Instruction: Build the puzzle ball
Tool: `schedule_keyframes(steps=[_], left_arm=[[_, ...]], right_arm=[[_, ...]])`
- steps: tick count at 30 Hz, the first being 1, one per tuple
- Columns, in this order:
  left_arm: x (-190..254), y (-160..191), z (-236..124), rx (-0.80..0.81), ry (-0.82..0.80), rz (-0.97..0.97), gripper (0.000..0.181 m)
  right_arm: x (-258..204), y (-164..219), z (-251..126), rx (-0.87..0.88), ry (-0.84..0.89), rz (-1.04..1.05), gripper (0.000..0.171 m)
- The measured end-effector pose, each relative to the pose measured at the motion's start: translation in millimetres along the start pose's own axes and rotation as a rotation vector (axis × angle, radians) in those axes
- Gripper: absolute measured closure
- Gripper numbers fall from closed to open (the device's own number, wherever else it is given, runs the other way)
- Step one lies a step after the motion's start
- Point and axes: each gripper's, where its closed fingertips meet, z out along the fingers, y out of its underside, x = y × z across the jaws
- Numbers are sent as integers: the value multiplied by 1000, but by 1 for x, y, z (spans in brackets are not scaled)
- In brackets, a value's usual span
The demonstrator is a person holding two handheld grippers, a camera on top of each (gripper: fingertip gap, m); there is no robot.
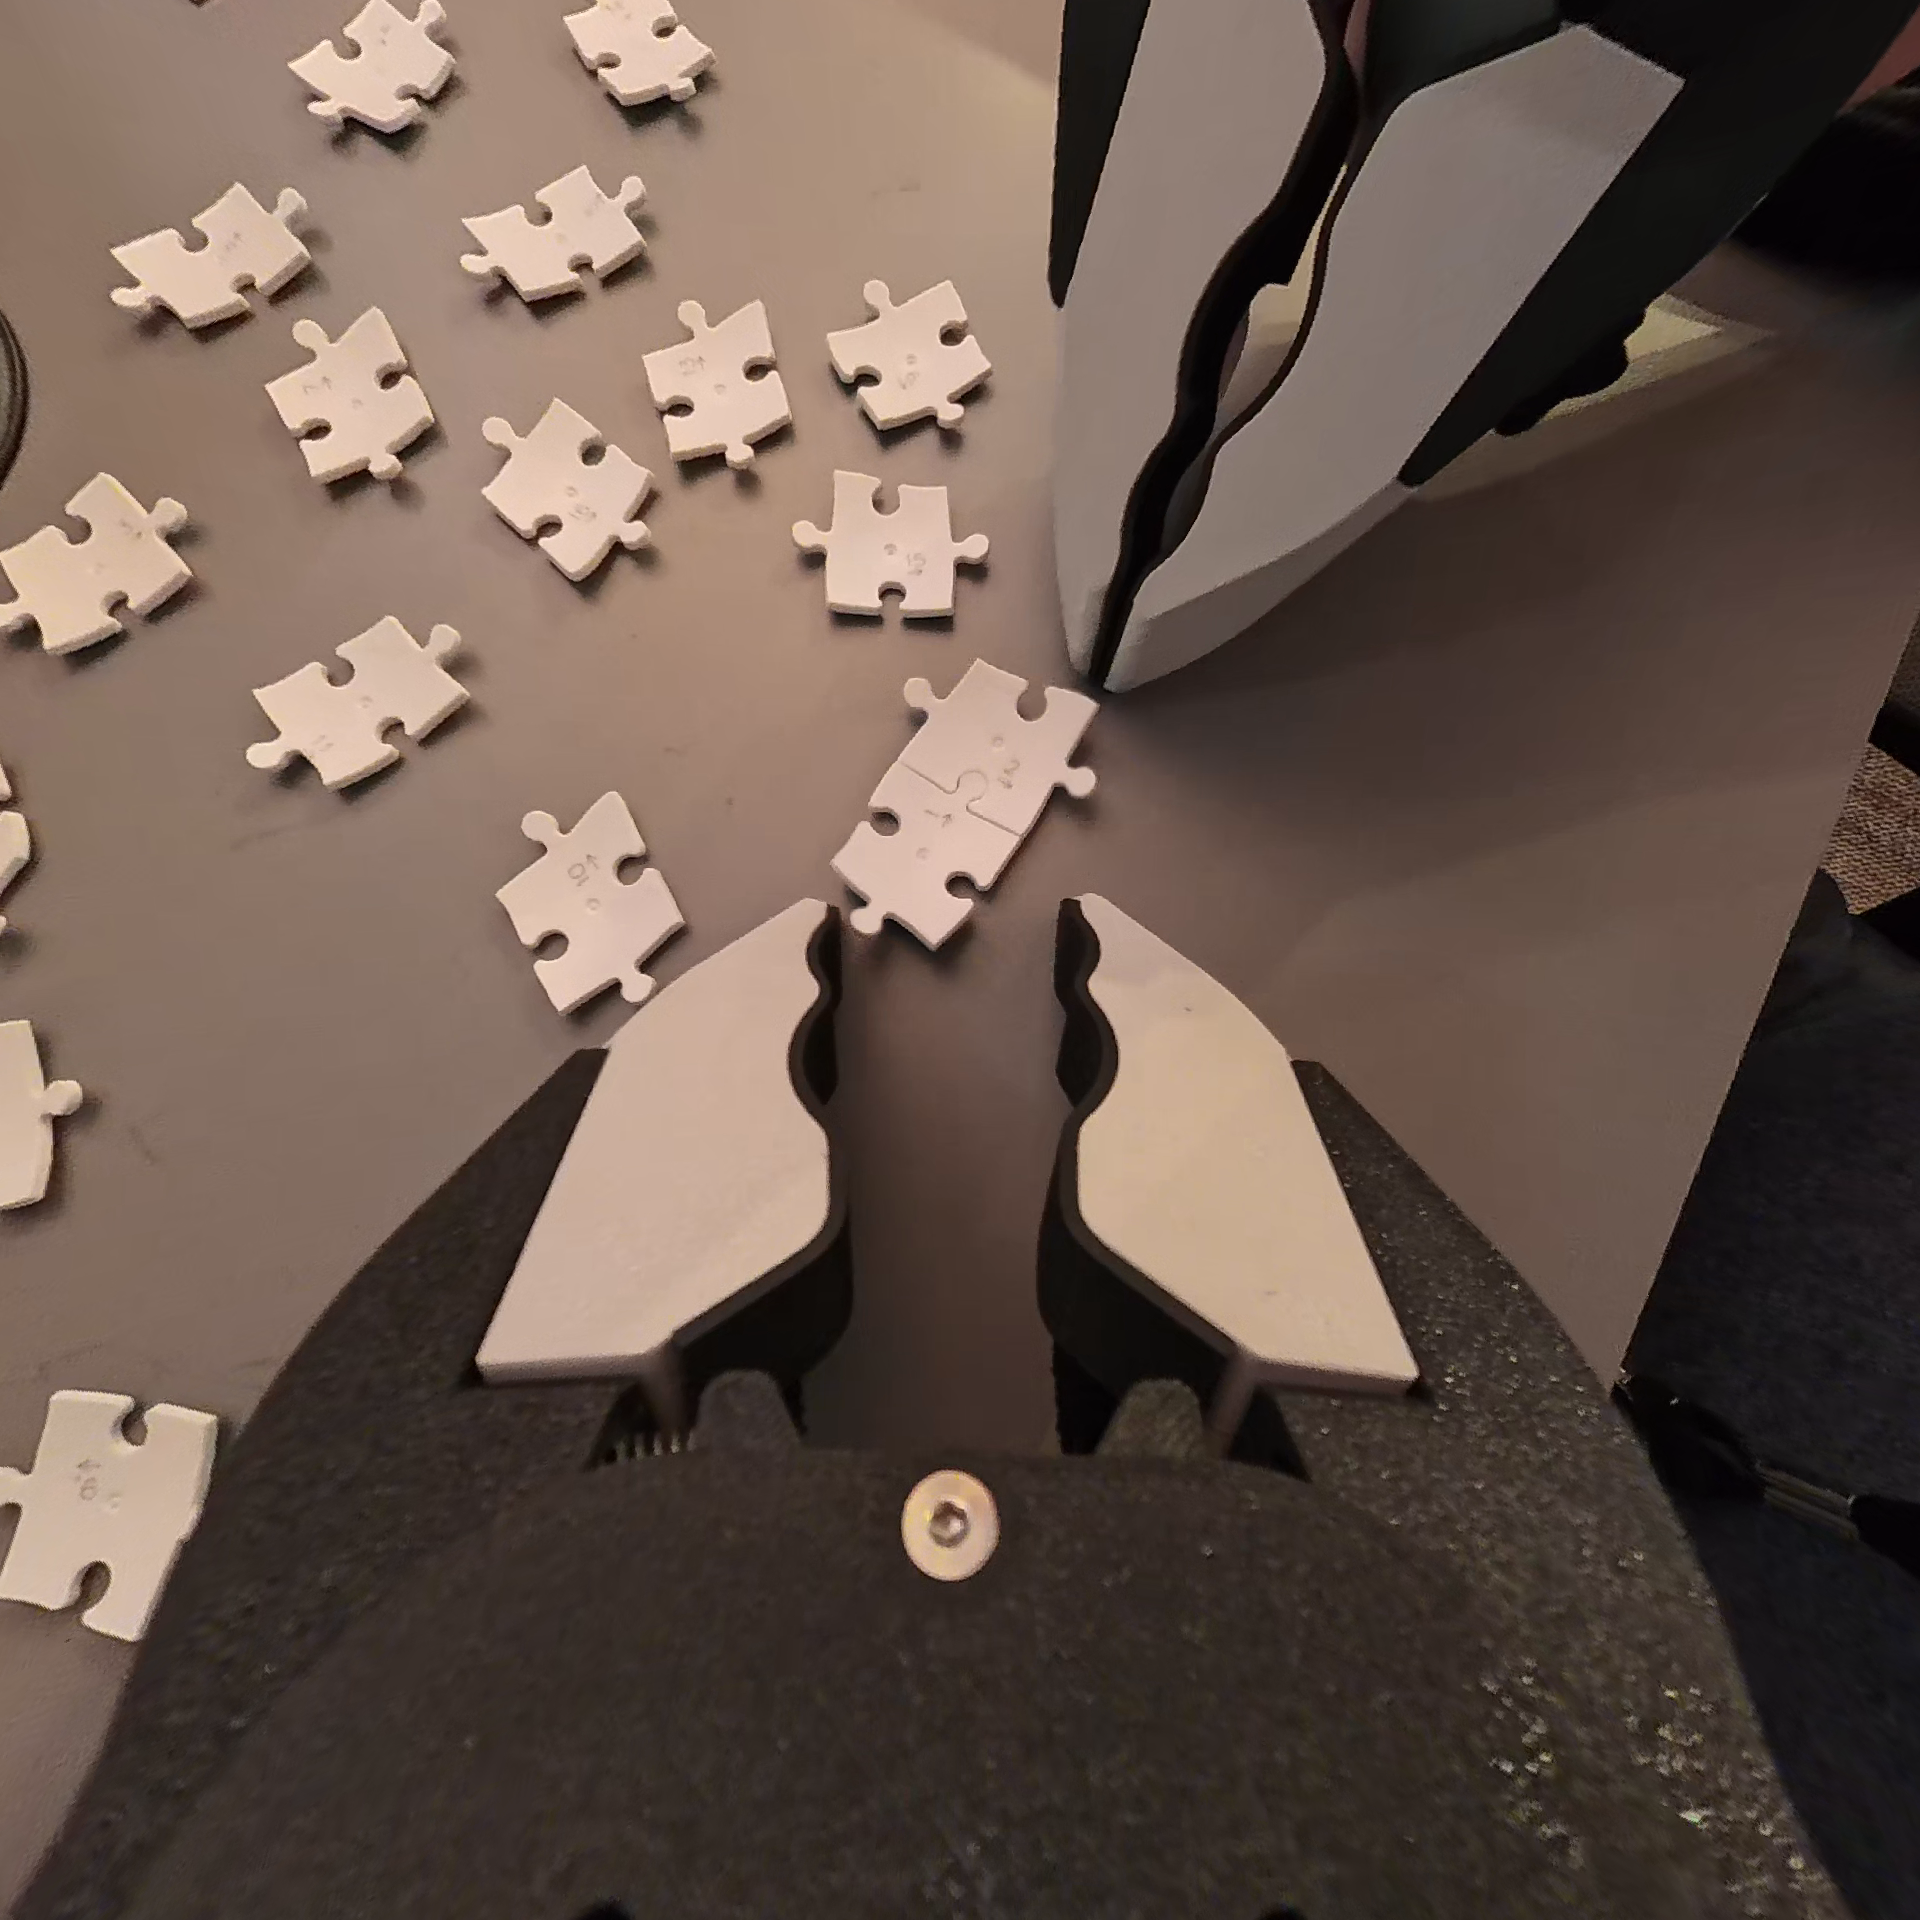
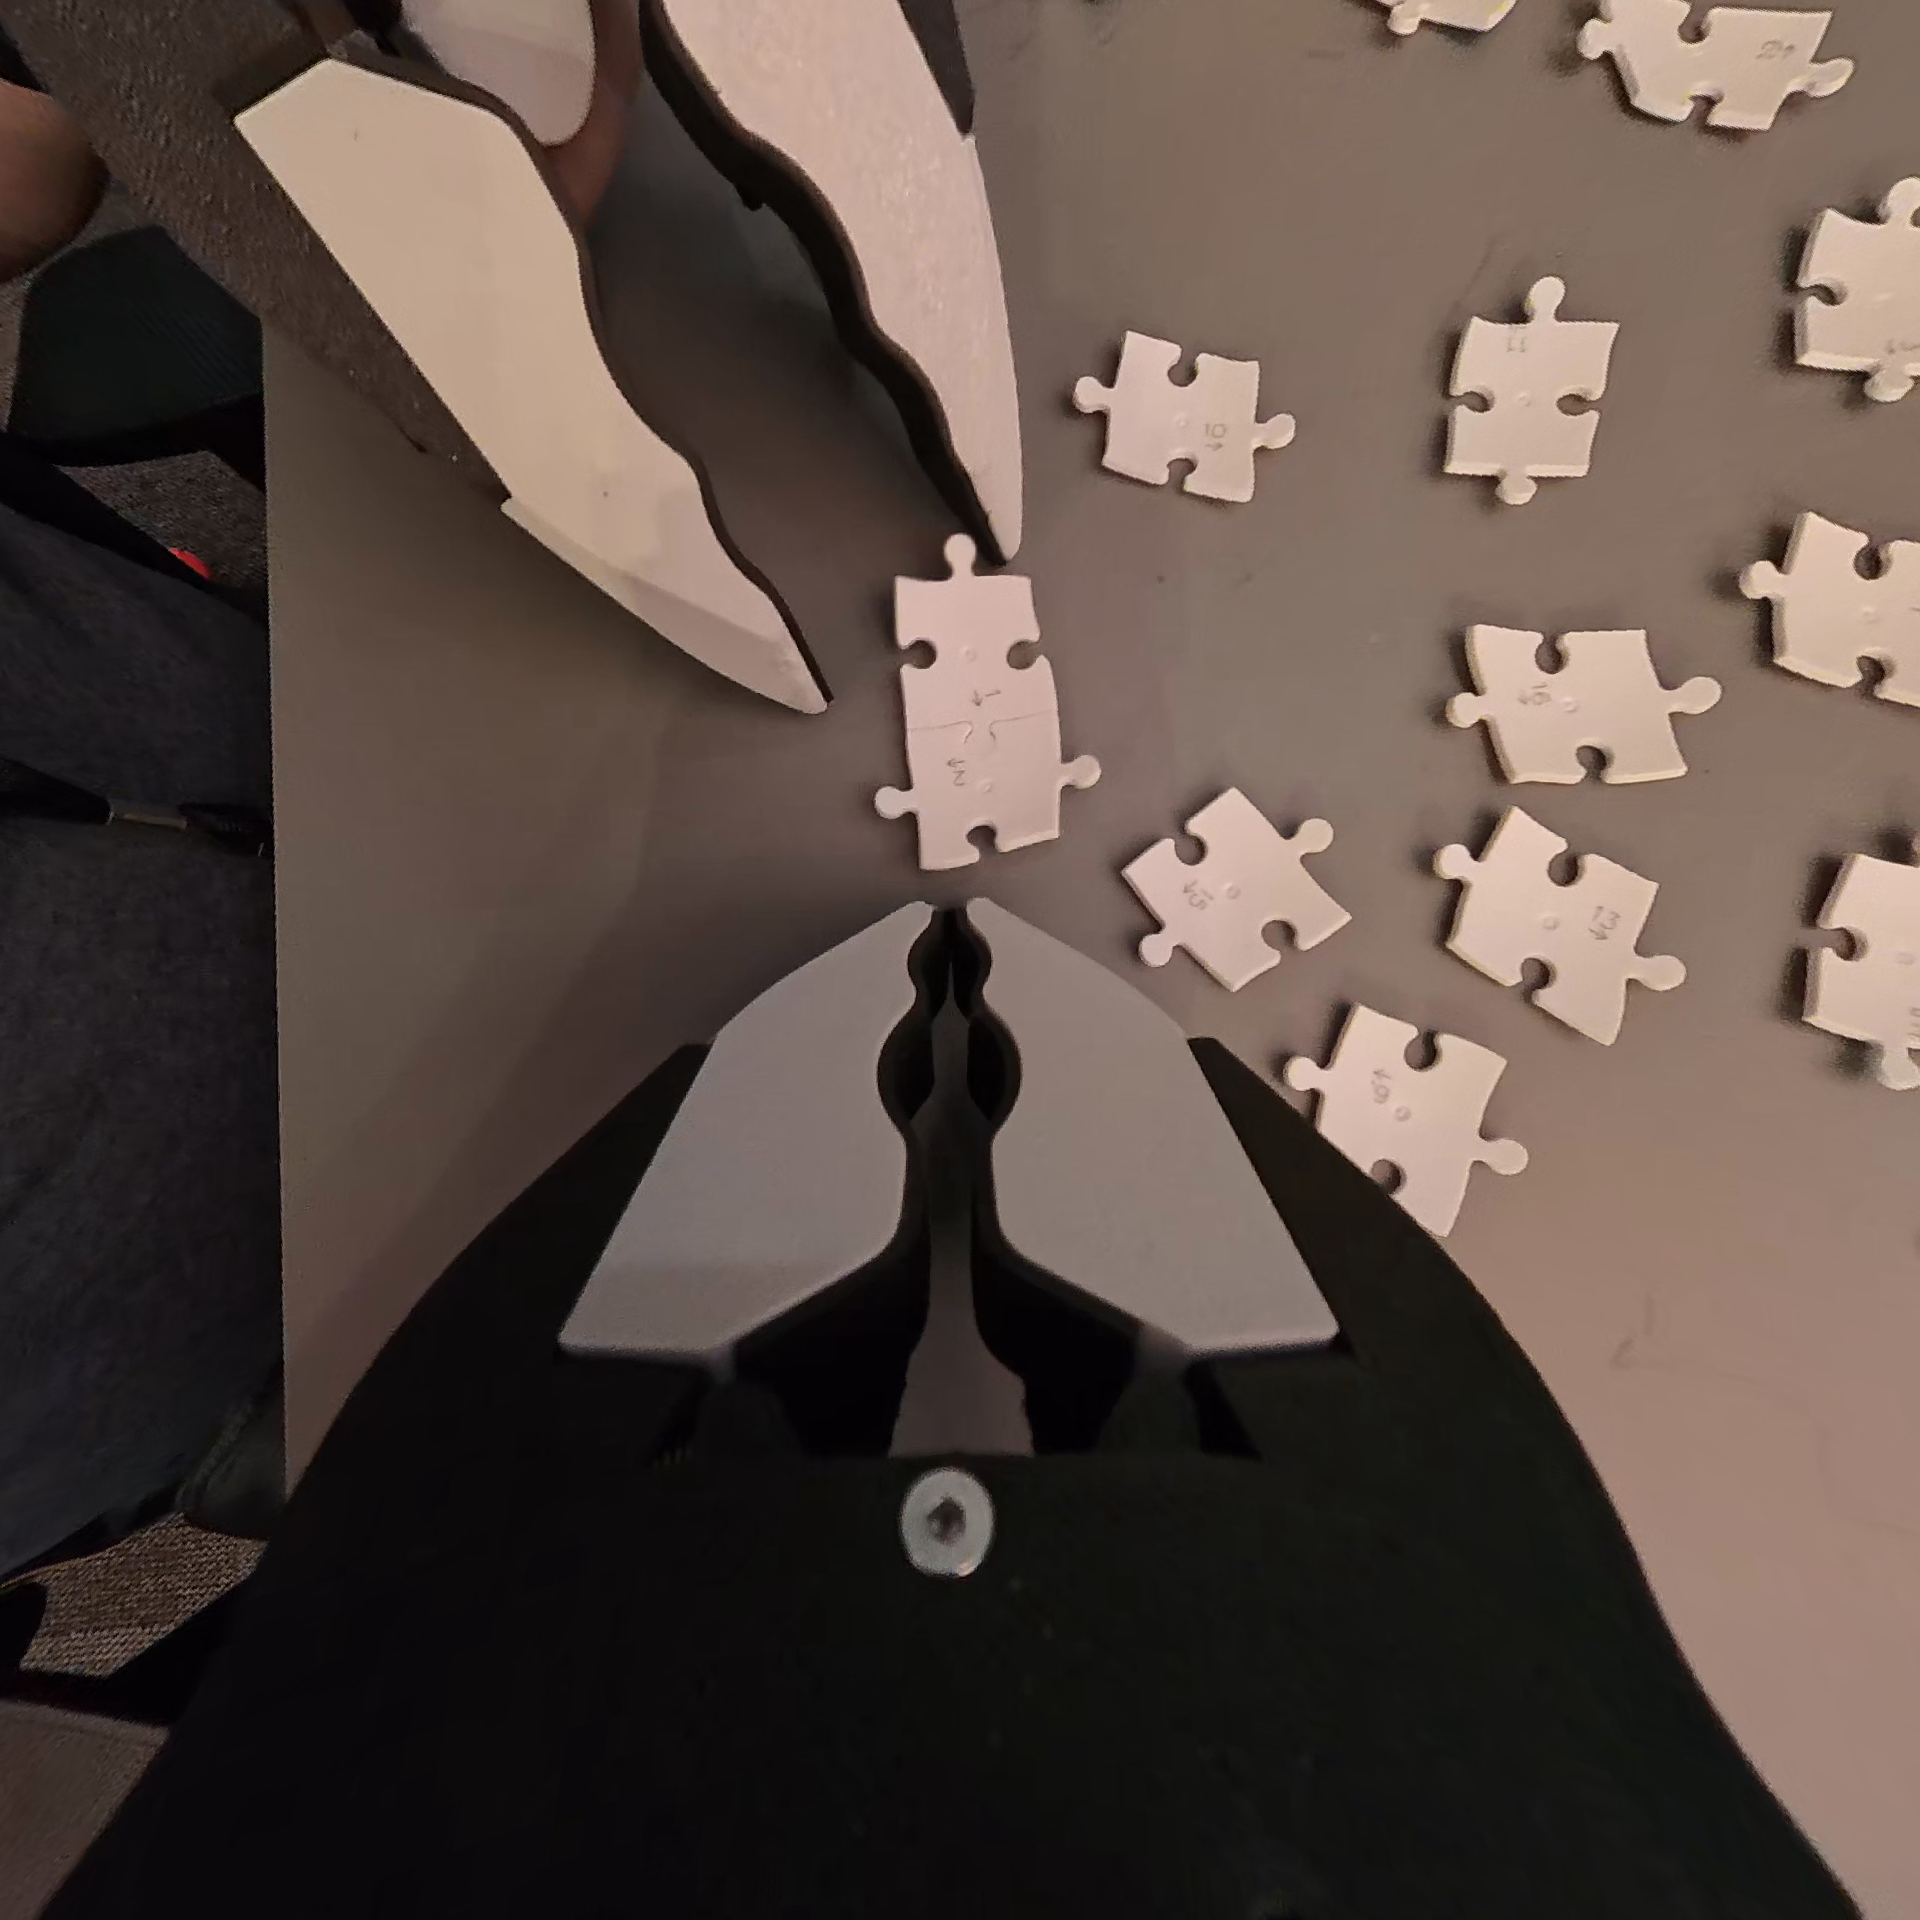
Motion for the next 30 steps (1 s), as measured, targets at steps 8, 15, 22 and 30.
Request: schedule_keyframes(steps=[8,15,22,30], left_arm=[[0,0,0,3,-1,-1,143],[0,0,0,5,1,-6,142],[-6,-12,-16,89,-25,-34,142],[-49,-16,-50,118,-152,-44,142]], right_arm=[[0,-1,0,8,1,3,169],[0,-1,0,16,-2,7,169],[0,-5,-3,82,17,1,168],[18,-26,-45,307,155,15,164]])
